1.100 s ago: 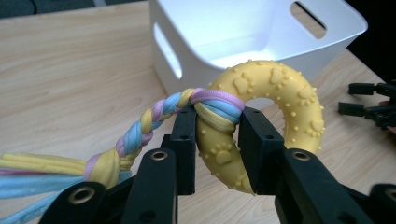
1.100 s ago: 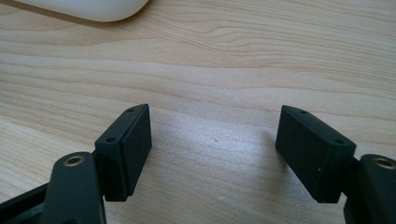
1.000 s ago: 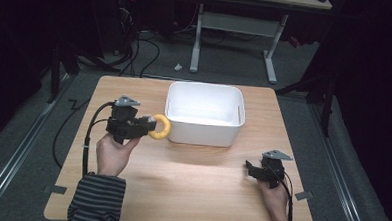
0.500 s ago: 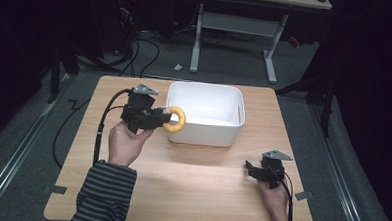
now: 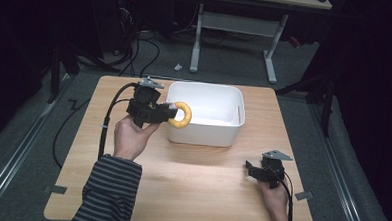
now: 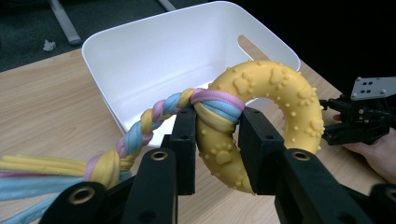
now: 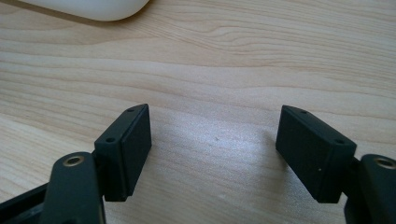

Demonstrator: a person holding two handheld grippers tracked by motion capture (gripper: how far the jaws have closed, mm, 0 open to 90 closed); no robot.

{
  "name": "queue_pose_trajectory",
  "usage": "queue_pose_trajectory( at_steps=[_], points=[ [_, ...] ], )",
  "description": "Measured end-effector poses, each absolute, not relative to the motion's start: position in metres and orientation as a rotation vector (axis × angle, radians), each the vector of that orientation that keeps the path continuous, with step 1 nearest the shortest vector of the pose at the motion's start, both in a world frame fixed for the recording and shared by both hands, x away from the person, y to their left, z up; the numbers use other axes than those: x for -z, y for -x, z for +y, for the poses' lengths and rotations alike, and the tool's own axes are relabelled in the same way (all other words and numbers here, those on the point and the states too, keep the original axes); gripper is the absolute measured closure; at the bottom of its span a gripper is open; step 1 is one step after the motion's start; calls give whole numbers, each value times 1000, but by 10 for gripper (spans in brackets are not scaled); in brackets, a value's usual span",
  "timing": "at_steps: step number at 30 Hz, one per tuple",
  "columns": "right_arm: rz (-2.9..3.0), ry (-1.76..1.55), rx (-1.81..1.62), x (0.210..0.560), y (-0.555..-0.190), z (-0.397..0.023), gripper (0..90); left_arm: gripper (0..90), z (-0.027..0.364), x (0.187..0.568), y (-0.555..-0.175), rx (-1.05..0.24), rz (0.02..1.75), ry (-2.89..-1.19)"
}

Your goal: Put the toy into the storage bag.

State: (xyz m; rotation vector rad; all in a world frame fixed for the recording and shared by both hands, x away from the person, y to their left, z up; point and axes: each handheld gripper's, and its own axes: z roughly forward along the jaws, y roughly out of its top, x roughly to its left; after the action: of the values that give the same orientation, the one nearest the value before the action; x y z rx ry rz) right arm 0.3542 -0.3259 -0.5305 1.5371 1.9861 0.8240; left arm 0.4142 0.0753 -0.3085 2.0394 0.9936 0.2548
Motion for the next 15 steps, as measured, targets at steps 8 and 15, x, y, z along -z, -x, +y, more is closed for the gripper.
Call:
queue_pose_trajectory(
  at_steps=[8, 15],
  points=[
    [1987, -1535, -824, 531, -354, -326, 270, 683, 71, 310, -430, -243, 999, -2036],
    [1989, -1534, -825, 531, -354, -326, 268, 683, 66, 318, -447, -210, 1025, -2024]
  ],
)
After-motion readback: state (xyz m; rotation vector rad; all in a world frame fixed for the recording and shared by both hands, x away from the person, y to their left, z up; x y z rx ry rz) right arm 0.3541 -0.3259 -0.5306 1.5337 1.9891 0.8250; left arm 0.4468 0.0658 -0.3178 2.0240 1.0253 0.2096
